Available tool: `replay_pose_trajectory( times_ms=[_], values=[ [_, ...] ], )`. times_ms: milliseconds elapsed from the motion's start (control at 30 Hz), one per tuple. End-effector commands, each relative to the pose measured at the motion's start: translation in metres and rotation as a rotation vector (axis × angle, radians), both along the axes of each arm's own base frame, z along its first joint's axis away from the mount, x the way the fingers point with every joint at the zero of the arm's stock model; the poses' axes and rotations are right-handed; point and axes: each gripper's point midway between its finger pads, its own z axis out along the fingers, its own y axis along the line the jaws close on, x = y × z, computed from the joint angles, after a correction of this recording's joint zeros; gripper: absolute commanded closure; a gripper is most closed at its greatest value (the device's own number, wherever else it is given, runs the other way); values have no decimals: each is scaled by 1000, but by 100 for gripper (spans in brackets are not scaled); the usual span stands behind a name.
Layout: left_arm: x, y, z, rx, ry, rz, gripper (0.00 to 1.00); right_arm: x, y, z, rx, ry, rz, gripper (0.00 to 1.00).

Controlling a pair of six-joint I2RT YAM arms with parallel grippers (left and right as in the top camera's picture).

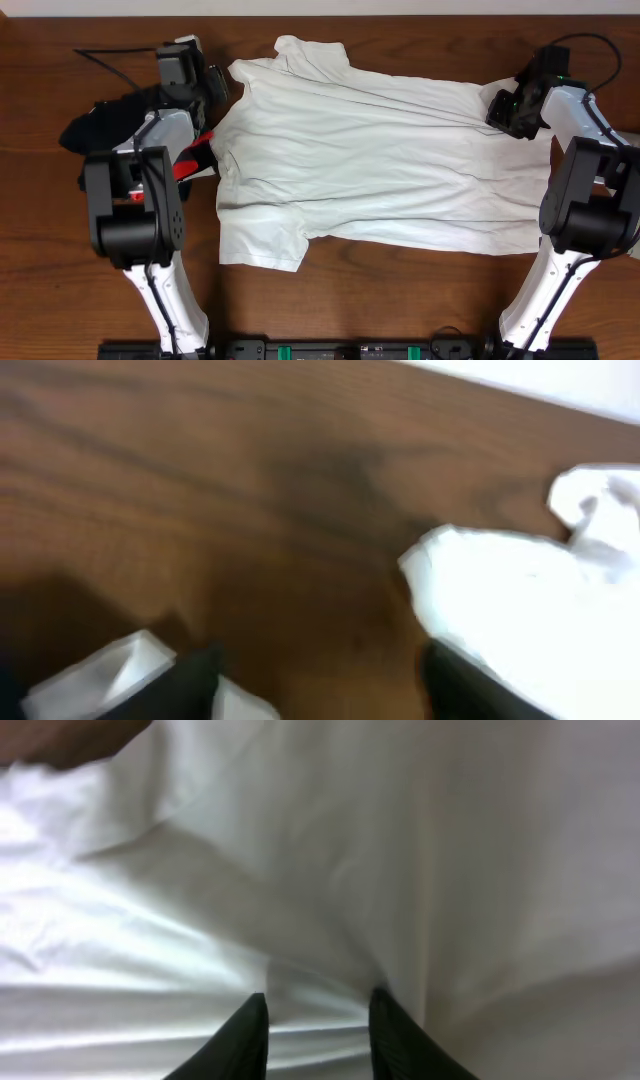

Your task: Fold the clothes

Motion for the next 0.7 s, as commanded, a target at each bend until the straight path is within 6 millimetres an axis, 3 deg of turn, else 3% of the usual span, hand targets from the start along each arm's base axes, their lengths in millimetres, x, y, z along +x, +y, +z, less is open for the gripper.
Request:
replay_pose_trajectory(
  times_ms=[0, 67, 200, 367, 500, 667],
  values=[
    [-7, 0, 84, 9, -97, 7, 22, -12, -1, -13, 38, 9, 128, 64],
    [-21, -5, 105, 6, -89, -4, 22, -2, 0, 11, 59, -58, 139, 64],
    [-52, -26, 147, 2, -84, -43, 22, 16, 5, 46, 89, -167, 136, 97],
    [-96, -68, 181, -2, -57, -131, 26, 32, 34, 45, 123, -212, 163, 99],
    [-123, -97, 185, 1, -12, -200, 31, 47, 75, 42, 132, -256, 252, 99],
    [-147, -117, 171, 6, 86, -254, 34, 67, 122, 30, 89, -319, 340, 99]
  ],
)
